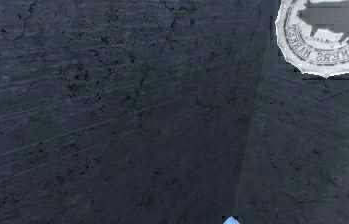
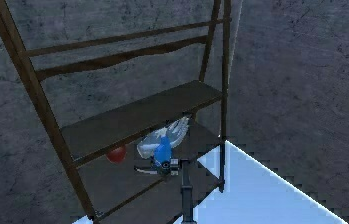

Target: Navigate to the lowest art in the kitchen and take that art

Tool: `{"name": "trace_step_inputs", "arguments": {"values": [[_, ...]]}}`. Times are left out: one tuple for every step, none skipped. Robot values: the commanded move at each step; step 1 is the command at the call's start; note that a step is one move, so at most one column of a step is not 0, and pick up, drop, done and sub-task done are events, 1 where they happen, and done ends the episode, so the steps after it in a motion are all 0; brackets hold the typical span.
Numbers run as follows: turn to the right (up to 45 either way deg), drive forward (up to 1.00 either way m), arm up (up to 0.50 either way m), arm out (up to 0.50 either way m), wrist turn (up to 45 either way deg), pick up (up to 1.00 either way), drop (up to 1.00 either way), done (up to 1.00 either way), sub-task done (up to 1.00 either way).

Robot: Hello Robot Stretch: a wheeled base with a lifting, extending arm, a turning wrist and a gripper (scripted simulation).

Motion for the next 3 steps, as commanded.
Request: {"name": "trace_step_inputs", "arguments": {"values": [[0.0,0.00,0.00,0.00,0.0,1.00,0.00,0.00,0.00],[0.0,0.00,0.10,0.00,0.0,0.00,0.00,0.00,0.00],[0.0,0.00,0.00,0.00,0.0,0.00,0.00,1.00,0.00]]}}
